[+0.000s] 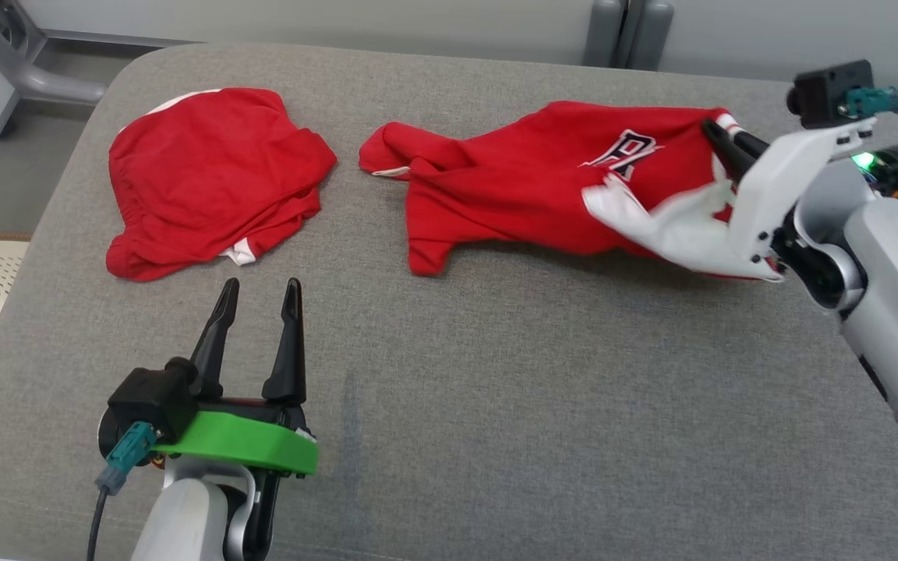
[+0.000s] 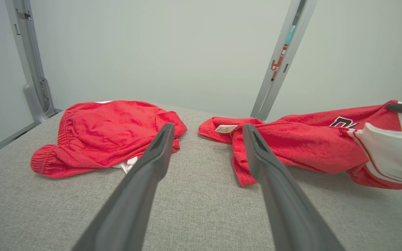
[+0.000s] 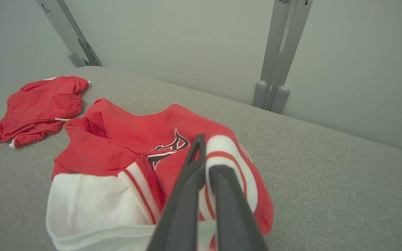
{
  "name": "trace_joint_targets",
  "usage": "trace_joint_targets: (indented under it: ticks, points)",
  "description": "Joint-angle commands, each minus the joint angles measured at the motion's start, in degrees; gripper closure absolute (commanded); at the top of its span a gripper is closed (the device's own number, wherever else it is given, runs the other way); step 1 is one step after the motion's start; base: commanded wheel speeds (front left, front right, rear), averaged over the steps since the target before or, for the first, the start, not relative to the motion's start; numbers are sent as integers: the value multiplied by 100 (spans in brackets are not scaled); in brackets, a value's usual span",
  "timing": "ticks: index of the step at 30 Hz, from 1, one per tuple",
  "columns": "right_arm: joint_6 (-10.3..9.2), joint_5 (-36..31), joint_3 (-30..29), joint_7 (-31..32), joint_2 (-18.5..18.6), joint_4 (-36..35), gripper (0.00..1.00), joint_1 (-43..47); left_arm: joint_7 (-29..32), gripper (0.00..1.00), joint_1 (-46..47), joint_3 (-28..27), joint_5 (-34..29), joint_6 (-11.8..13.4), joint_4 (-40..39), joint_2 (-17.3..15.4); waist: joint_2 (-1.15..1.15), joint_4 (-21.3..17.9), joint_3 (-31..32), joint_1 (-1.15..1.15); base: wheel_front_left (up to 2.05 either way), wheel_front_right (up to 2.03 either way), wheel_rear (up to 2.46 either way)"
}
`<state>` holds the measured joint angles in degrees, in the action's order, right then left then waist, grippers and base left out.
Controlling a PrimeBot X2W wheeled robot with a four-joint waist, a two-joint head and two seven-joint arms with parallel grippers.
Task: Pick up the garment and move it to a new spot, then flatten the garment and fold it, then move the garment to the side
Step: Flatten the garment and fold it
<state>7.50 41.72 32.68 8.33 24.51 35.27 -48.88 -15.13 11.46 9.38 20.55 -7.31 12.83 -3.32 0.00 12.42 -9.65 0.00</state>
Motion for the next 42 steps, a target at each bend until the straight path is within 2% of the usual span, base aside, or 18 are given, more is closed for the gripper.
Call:
trace_joint_targets:
  ticks: [1, 5, 10, 14, 16, 17, 18, 24, 30, 36, 42]
  points:
    - [-2, -161, -63, 3, 148, 140, 100, 122, -3, 0, -17, 17, -21, -25, -8, -30, 0, -37, -54, 0, 0, 0, 0]
    - [-2, -636, -235, -82, 490, 610, 100, 334, -3, 0, 43, 56, -16, -25, -16, -46, 0, -82, -148, 0, 0, 0, 0]
    - [-3, -1084, -555, -357, 630, 1090, 100, 408, -3, 0, 91, 83, -14, -25, -32, -73, 0, -119, -250, 0, 0, 0, 0]
    - [-4, -1572, -1023, -923, 659, 1442, 100, 218, -3, 0, 120, 115, -31, -25, -35, -96, 0, -123, -300, 0, 0, 0, 0]
    - [-3, -1733, -1282, -1190, 499, 1578, 100, 166, -3, 0, 129, 121, -31, -25, -27, -112, 0, -122, -300, 0, 0, 0, 0]
    - [-3, -1798, -1369, -1254, 363, 1639, 67, 189, -3, 0, 127, 127, -31, -25, -17, -122, 0, -122, -290, 0, 0, 0, 0]
    - [-3, -1817, -1397, -1229, 292, 1689, 0, 205, -3, 0, 125, 130, -30, -25, -9, -125, 0, -122, -279, 0, 0, 0, 0]
    - [-4, -1774, -1469, -933, -78, 1845, 0, 345, -3, 0, 59, 107, -26, -25, 41, -133, 0, -188, -109, 0, 0, 0, 0]
    - [-4, -1656, -1631, -824, -295, 1615, 0, 827, -3, 0, -130, 27, -34, -25, 111, -152, 0, -352, 263, 0, 0, 0, 0]
    - [-4, -1687, -1957, -1017, -448, 777, 0, 1752, -3, 0, -350, -86, -37, -25, 116, -178, 0, -554, 622, 0, 0, 0, 0]
    - [-4, -2216, -2600, -1216, -833, -464, 0, 2910, -3, 0, -506, -175, -72, -26, 63, -163, 0, -704, 729, 0, 0, 0, 0]
